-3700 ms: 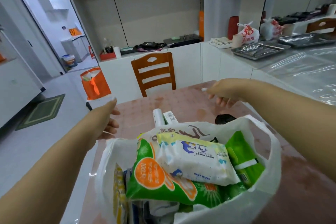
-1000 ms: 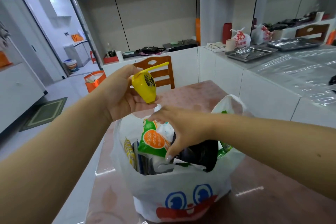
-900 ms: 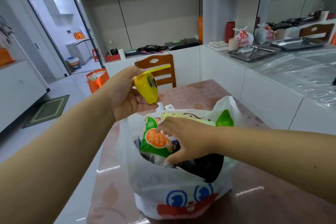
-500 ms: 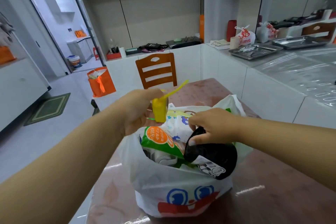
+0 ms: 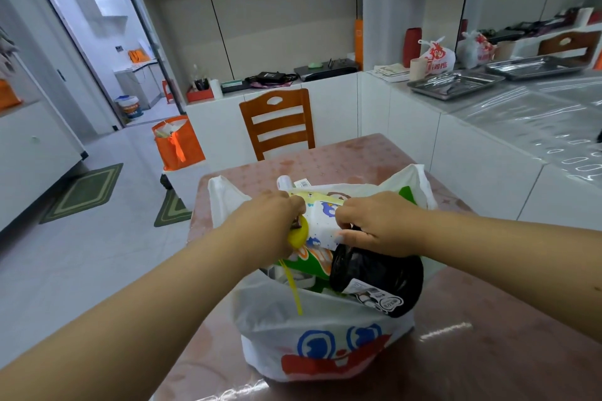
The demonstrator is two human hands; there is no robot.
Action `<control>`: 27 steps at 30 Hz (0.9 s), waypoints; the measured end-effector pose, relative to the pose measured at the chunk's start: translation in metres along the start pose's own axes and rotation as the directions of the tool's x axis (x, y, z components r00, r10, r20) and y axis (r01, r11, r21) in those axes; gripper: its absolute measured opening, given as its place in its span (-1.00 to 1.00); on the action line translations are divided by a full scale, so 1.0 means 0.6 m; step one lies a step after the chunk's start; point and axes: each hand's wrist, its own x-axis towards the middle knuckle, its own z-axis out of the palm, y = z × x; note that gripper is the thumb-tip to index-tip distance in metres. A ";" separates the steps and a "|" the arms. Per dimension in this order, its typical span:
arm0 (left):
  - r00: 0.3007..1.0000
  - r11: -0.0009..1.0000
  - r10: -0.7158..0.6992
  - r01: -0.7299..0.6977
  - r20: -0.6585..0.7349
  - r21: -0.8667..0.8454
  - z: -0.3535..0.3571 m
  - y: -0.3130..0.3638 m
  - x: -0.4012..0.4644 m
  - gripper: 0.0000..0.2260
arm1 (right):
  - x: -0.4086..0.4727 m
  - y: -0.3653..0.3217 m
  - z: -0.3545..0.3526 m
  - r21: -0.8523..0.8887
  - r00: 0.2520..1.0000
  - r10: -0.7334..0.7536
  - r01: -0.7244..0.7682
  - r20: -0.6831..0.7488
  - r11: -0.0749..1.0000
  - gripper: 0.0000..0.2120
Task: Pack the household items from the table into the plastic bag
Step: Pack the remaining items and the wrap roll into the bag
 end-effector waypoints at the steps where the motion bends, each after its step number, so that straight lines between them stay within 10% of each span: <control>1: 1.000 0.999 0.011 -0.011 -0.002 0.040 -0.001 -0.003 0.001 -0.41 | 0.001 -0.001 0.000 -0.005 1.000 -0.006 0.006 -0.012 1.000 -0.46; 14: 0.995 0.995 0.091 -0.089 -0.047 0.044 0.009 0.009 0.005 -0.37 | 0.008 0.003 0.036 -0.068 0.941 -0.175 0.162 -0.289 0.984 -0.49; 18: 0.997 0.996 0.071 -0.072 -0.019 -0.045 0.006 0.012 -0.002 -0.33 | 0.008 0.005 0.006 0.007 0.990 -0.055 0.057 -0.131 0.998 -0.41; 27: 0.996 0.915 0.003 -0.037 -0.084 -0.401 -0.038 -0.008 -0.036 -0.25 | 0.038 0.016 -0.101 0.201 0.884 0.189 -0.111 -0.428 0.973 -0.45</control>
